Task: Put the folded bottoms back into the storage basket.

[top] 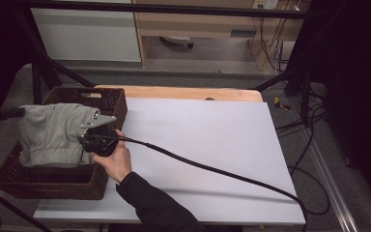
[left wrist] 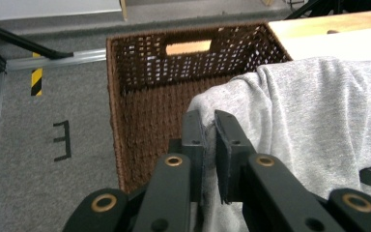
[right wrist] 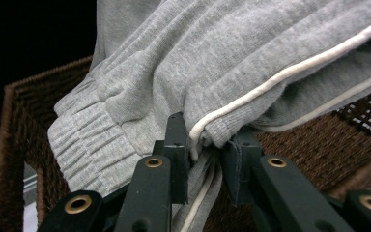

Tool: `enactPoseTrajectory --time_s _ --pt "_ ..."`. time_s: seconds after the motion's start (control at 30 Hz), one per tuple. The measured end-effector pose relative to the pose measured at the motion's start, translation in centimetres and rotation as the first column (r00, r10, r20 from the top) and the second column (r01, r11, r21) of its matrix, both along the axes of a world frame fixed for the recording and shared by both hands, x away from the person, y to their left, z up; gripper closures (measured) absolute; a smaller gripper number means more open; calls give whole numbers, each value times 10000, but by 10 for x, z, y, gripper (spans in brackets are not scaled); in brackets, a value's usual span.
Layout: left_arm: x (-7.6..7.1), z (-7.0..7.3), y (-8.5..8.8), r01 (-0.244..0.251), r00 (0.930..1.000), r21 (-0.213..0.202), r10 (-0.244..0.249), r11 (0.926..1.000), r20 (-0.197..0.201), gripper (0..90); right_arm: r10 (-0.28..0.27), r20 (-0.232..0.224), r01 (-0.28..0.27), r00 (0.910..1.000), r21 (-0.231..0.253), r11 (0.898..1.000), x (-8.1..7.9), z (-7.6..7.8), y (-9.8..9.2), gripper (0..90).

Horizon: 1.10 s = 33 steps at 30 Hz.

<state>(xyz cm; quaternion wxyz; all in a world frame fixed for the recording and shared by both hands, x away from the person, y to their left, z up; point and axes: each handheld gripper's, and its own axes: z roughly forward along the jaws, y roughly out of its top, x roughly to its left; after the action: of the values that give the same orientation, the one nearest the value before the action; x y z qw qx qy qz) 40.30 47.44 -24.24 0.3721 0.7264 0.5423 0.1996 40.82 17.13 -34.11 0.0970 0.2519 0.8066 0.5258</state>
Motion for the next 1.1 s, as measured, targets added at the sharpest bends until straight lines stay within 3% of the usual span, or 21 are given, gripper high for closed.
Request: enactPoseTrajectory --time_s 0.7,0.77,0.83,0.87,1.1 --pt "9 -40 1 -102 9984 -51 99 9999 -560 833 -120 -382 93 9992 -715 9974 5 -27 8 739" --pt "11 -43 -1 -155 9985 66 159 9999 -515 827 -131 -353 102 9993 -804 9967 6 -27 8 671" --pt "11 -44 -2 -220 9993 -85 218 9997 -311 724 -155 55 160 9999 -957 9953 8 -26 7 456" --pt "11 -44 -3 -213 9995 30 214 9998 -238 695 -255 81 262 9996 -1035 9943 9 -25 6 398" --pt "6 -42 -12 -300 9995 180 299 9994 77 501 -120 347 155 9993 -1030 9946 11 -13 -9 225"
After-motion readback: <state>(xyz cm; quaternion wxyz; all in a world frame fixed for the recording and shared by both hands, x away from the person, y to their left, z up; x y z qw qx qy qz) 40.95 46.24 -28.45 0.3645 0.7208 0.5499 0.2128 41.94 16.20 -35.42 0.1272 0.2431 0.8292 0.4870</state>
